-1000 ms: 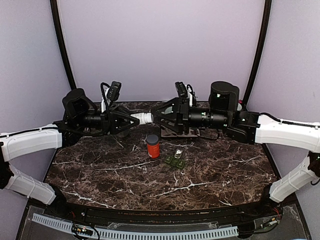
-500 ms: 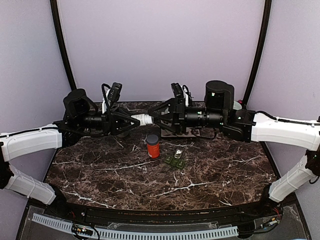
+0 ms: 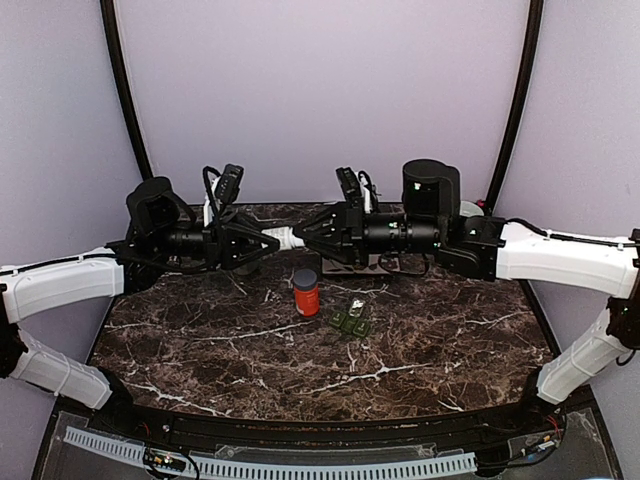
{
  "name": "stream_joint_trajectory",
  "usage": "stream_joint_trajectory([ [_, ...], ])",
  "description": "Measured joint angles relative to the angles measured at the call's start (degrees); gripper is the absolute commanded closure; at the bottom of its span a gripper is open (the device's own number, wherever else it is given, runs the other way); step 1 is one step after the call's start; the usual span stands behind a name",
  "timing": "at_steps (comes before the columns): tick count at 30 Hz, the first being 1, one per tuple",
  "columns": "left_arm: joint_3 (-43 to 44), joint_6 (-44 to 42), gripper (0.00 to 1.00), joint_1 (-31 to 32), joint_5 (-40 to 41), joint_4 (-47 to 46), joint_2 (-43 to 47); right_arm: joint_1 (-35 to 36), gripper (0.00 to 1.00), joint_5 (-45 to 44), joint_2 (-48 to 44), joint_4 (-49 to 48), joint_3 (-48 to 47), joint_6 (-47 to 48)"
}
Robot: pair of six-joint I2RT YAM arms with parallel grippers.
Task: Sort the pills into containers
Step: Remove the lid of the pill bottle.
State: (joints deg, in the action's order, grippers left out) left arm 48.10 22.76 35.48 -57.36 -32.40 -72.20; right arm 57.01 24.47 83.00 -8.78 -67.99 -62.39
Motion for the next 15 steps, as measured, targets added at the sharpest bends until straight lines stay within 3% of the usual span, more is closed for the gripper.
stream_joint_trajectory([
  [6, 0.3, -0.2, 1.0, -0.2, 0.0, 0.3, 0.0, 0.0, 0.97, -0.2, 0.4, 3.3, -2.3, 2.3],
  [15, 0.5, 3.6, 1.0, -0.2, -0.7, -1.4, -0.4, 0.1, 0.97, 0.0, 0.2, 6.0, -3.8, 16.4],
])
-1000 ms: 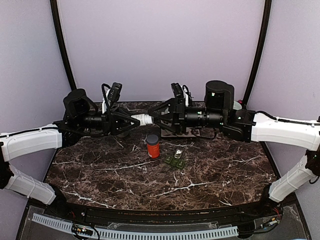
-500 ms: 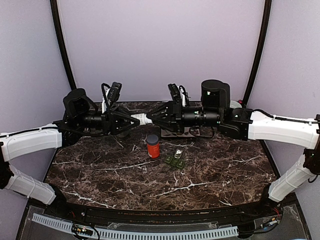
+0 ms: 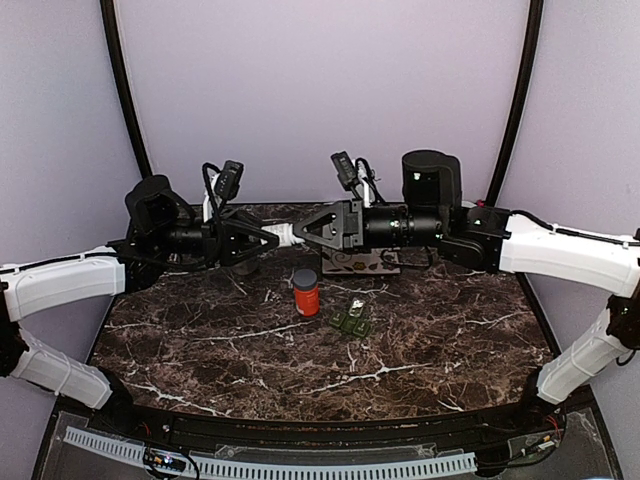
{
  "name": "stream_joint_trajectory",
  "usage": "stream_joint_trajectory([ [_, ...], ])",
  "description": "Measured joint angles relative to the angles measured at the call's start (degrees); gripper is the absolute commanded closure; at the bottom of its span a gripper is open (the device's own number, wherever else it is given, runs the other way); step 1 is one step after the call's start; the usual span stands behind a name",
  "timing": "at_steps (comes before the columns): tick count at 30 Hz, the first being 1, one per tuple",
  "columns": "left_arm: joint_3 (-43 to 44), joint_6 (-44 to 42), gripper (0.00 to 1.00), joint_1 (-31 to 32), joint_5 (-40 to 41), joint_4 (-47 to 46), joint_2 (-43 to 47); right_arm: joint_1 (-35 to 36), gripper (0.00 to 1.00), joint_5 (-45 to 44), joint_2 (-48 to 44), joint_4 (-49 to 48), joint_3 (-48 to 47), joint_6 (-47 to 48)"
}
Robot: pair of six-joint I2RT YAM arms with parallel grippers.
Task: Sort the pills into containers
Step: Remove the lid of the pill bottle.
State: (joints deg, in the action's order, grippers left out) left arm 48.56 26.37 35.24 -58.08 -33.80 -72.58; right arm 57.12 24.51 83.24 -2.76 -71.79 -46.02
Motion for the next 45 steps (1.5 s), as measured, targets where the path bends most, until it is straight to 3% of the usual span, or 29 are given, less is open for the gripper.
stream_joint_trajectory([
  [9, 0.0, 10.1, 1.0, 0.6, -3.0, -8.2, -1.9, 0.5, 0.96, 1.9, -2.8, -3.2, 3.0, 19.4],
  [20, -0.5, 18.0, 1.0, 0.7, -4.5, -14.6, -2.5, 1.0, 0.96, 2.2, -4.1, -5.5, 3.8, 32.1],
  [45, -2.6, 21.0, 1.0, 0.6, -4.0, -20.8, -2.5, 1.1, 0.97, -1.4, -6.8, -4.0, 6.5, 37.2],
])
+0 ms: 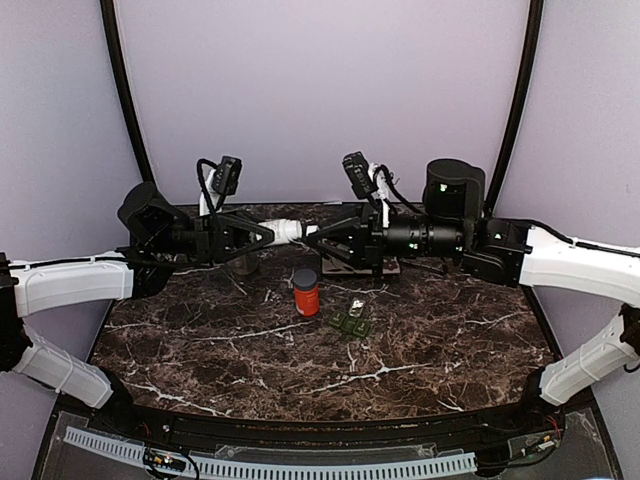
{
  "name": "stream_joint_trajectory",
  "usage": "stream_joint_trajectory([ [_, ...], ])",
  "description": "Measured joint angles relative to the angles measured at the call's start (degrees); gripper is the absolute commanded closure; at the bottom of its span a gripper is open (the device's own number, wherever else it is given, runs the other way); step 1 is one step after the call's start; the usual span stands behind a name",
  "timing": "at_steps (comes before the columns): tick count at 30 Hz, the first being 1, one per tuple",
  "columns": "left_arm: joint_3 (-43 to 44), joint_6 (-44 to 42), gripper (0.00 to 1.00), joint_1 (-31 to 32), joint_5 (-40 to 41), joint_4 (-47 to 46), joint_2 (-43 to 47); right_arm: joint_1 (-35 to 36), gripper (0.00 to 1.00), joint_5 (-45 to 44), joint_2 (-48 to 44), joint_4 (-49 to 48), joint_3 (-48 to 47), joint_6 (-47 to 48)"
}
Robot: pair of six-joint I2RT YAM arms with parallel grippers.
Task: Sort the pills into containers
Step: Remove the lid of the pill bottle.
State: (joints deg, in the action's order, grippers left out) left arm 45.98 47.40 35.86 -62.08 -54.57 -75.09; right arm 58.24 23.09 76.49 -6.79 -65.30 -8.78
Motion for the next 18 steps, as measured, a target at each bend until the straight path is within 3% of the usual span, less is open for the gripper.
stream_joint_trajectory([
  [7, -0.7, -0.1, 1.0, 0.0, 0.4, -0.2, 0.0, -0.4, 0.97, -2.3, -0.7, -0.1, 2.1, -0.3],
  [18, -7.5, -1.7, 1.0, 0.5, 5.9, -1.1, 0.2, -1.8, 0.98, -11.6, -8.9, -2.2, 9.7, -2.9],
])
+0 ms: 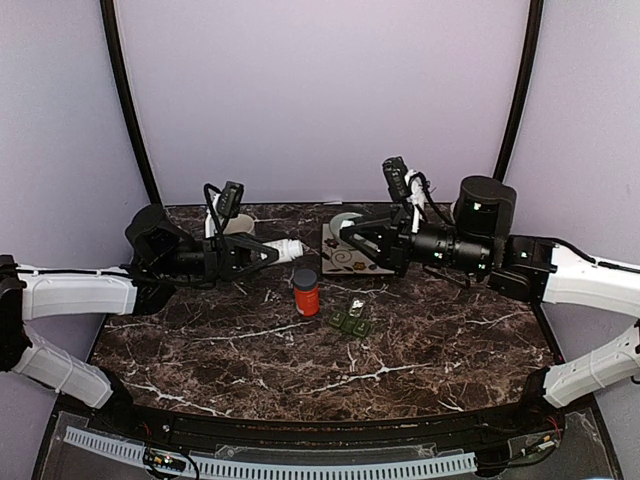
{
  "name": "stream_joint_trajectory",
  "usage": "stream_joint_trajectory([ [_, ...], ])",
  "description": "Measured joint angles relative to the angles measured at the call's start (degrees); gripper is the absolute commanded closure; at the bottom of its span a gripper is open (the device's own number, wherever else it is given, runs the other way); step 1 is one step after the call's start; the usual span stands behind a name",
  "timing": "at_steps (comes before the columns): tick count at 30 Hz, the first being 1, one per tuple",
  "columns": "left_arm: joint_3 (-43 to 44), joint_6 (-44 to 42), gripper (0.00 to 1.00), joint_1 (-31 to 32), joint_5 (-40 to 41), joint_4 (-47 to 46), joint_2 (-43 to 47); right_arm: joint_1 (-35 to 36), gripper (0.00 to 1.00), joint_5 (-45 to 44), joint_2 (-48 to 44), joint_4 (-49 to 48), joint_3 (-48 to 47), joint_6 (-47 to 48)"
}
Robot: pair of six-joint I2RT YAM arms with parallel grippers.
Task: Sort the pills into containers
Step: Remove the lid of the pill bottle, then pour the pill into the compartment of the pill container.
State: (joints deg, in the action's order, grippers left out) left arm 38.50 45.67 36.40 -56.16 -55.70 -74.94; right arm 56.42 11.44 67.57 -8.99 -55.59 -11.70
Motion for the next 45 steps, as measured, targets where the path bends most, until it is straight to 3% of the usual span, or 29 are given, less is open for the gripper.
stream_joint_trajectory([
  [14, -8.3, -0.2, 1.0, 7.4, 12.7, -12.7, -7.4, -0.2, 1.0, -15.4, -9.2, -1.7, 9.9, -2.4],
  [27, -10.9, 3.0, 1.0, 12.1, 22.1, -28.4, -20.1, -0.2, 1.0, -21.2, -14.0, -2.2, 16.0, -3.8],
  [45, -11.3, 3.0, 1.0, 17.1, 37.8, -30.9, -29.0, -0.7, 1.0, -24.5, -17.4, -2.2, 20.0, -5.6],
])
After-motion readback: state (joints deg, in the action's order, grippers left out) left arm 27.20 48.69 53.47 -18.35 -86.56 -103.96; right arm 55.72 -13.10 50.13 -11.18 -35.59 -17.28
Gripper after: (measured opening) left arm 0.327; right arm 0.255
